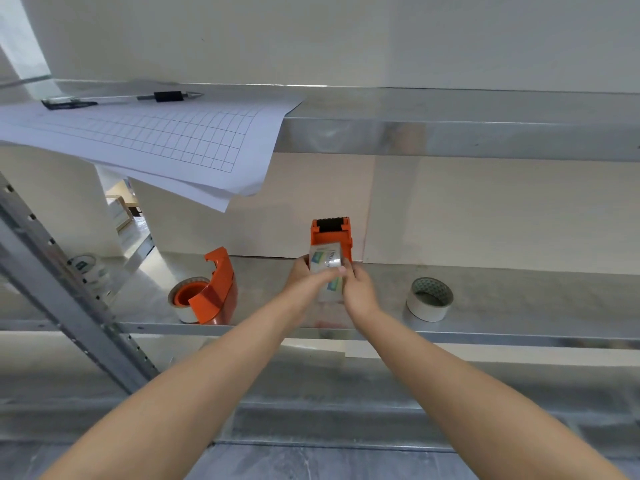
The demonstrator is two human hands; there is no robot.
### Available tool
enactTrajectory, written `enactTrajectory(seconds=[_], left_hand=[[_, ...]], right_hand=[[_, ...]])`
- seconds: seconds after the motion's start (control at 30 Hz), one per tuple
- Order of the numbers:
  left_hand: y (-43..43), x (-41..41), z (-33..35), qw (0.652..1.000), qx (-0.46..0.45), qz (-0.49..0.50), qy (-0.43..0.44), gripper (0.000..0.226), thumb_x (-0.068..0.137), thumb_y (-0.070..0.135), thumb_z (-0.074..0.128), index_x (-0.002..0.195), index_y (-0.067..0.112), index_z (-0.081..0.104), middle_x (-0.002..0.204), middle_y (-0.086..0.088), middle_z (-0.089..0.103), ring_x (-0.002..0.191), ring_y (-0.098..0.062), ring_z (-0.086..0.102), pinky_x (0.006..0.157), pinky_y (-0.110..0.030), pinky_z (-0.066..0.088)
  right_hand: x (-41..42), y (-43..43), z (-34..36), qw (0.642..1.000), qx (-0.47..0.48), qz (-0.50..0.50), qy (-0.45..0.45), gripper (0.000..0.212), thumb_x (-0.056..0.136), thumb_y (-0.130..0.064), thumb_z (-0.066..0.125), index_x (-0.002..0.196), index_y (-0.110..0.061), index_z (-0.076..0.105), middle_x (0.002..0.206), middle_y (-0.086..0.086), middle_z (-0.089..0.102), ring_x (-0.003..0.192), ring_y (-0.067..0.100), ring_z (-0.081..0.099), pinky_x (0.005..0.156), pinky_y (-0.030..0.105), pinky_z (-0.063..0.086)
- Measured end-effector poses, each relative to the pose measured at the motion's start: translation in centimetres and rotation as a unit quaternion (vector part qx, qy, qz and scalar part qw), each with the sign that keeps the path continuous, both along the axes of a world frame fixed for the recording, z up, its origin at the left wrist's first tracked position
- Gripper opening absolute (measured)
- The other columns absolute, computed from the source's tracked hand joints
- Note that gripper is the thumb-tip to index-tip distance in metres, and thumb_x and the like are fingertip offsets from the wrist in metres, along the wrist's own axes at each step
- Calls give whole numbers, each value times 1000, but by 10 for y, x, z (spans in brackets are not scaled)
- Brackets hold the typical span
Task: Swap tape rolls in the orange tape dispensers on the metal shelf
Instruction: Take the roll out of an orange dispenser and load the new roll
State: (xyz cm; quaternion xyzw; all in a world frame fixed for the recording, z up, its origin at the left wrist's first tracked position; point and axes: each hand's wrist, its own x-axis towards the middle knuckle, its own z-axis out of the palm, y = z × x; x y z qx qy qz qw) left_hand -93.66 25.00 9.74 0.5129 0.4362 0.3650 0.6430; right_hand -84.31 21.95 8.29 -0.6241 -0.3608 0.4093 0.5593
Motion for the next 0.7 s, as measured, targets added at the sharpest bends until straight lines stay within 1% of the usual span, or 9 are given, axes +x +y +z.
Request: enactTrajectory(seconds=[0.03, 0.1, 0.2, 0.27, 0.33, 0.43, 0.53, 0.6, 0.7], left_hand=[[-1, -1, 0, 999, 22, -2, 24, 45, 76, 10, 71, 118, 8, 54, 114, -14, 65, 104, -25, 62, 86, -33, 50], [0, -5, 0, 998, 44, 1, 50, 47, 74, 11, 74, 117, 9, 56, 112, -10, 66, 101, -20, 63, 82, -25, 49], [2, -9, 0, 994, 71, 1, 81, 45, 75, 19, 74, 115, 11, 57, 105, -4, 67, 90, -9, 63, 64, -13, 48], [3, -11, -1, 991, 86, 15, 102, 39, 74, 20, 74, 109, 13, 59, 99, -3, 68, 88, -13, 64, 67, -18, 48], [3, -12, -3, 987, 97, 34, 120, 35, 72, 17, 75, 102, 16, 58, 94, 1, 66, 87, -14, 63, 69, -22, 48], [3, -12, -5, 983, 101, 50, 143, 44, 68, 17, 76, 106, 16, 54, 94, 1, 64, 87, -14, 62, 69, -22, 49], [-2, -13, -9, 975, 125, 52, 176, 49, 64, 13, 76, 103, 19, 48, 86, 10, 59, 77, -1, 57, 55, -11, 43], [-5, -14, -9, 972, 138, 45, 186, 51, 61, 11, 75, 101, 21, 46, 84, 13, 57, 74, 3, 55, 48, -6, 41], [-9, -18, -11, 972, 135, 44, 186, 60, 58, 20, 82, 104, 22, 45, 87, 15, 57, 77, 6, 54, 57, -10, 39]], right_hand=[[-1, 2, 0, 1000, -3, 0, -1, 27, 99, -29, 31, 106, -14, 52, 104, 7, 59, 92, 19, 56, 80, 32, 47], [-2, 4, -2, 998, 2, -10, -58, 23, 98, -28, 32, 103, -12, 49, 105, 8, 56, 97, 21, 55, 76, 29, 45], [5, 1, -5, 976, 53, -50, -207, 26, 96, -25, 39, 112, -7, 50, 116, 14, 50, 113, 25, 45, 96, 34, 38], [10, -2, -2, 960, 121, -17, -254, 29, 93, -24, 48, 118, -9, 52, 120, 9, 47, 115, 18, 40, 100, 27, 31], [12, 1, 3, 942, 150, 24, -301, 29, 87, -20, 59, 114, -10, 59, 115, 6, 55, 109, 14, 44, 95, 23, 32], [14, 12, 12, 940, 149, 45, -305, 16, 82, -13, 64, 96, -9, 70, 102, 10, 68, 95, 17, 55, 78, 16, 35], [20, 20, 17, 940, 126, 32, -316, 12, 84, -12, 61, 89, -7, 71, 93, 13, 71, 82, 14, 54, 64, 13, 32], [22, 25, 20, 937, 109, 32, -330, 14, 85, -16, 60, 83, -8, 71, 87, 12, 72, 74, 16, 56, 62, 17, 38], [24, 34, 27, 931, 74, 39, -356, 21, 85, -21, 55, 72, -10, 66, 74, 13, 68, 68, 25, 57, 64, 34, 46]])
